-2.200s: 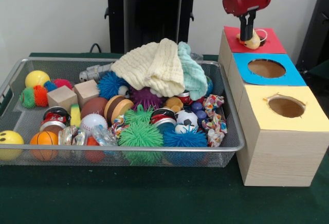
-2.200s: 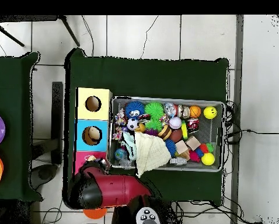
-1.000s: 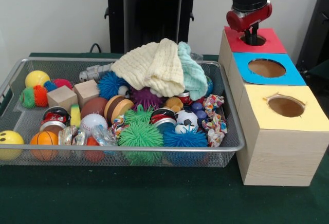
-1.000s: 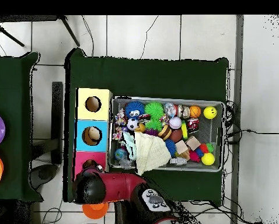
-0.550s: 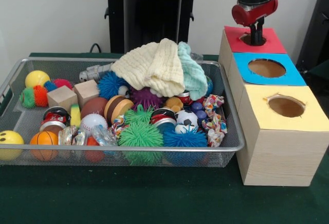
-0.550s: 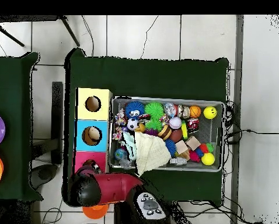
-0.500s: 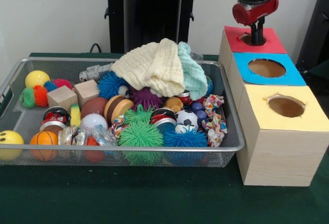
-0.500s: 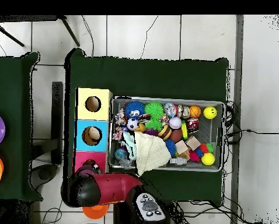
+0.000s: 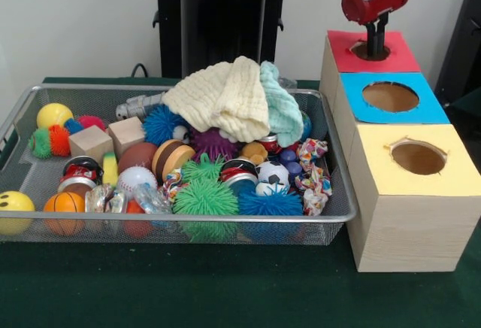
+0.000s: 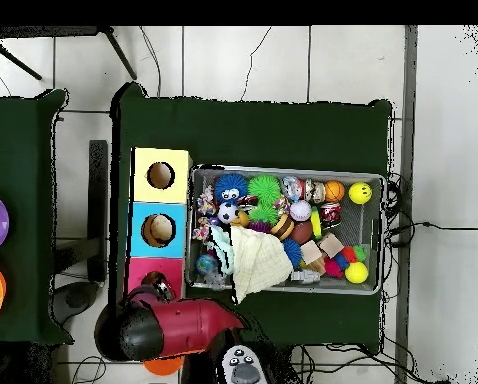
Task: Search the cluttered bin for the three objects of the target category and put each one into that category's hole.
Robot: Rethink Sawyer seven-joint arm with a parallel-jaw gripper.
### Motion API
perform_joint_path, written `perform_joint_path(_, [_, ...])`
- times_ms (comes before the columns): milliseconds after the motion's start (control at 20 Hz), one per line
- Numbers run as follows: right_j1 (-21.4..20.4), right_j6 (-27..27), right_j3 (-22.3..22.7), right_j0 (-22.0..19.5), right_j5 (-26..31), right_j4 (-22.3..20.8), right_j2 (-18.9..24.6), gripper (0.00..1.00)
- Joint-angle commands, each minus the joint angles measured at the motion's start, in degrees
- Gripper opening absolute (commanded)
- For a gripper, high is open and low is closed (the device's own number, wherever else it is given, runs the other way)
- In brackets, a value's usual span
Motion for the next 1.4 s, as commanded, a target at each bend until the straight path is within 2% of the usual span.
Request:
perform_joint_path(50, [-4.9, 7.2, -7.9, 2.8, 15.5, -3.5, -10.0, 0.00])
perform_joint_path(200, [-6.5, 5.5, -7.8, 1.3, 17.2, -4.8, -10.3, 0.00])
perform_joint_path(350, [-6.6, 6.1, -7.7, 0.8, 17.1, -5.9, -10.3, 0.00])
perform_joint_path(550, [-6.2, 7.5, -7.8, 1.4, 15.3, -7.2, -10.8, 0.00])
perform_joint_path(800, [-7.2, 6.6, -9.4, 1.1, 16.8, -8.2, -11.8, 0.00])
perform_joint_path(950, [-7.7, 4.4, -10.2, -1.1, 16.9, -8.9, -11.1, 0.00])
perform_joint_path(1050, [-8.2, 2.1, -9.9, -4.0, 16.4, -8.7, -9.3, 0.00])
perform_joint_path(1400, [-6.4, -3.7, -13.2, -13.4, 16.4, -11.1, -5.7, 0.00])
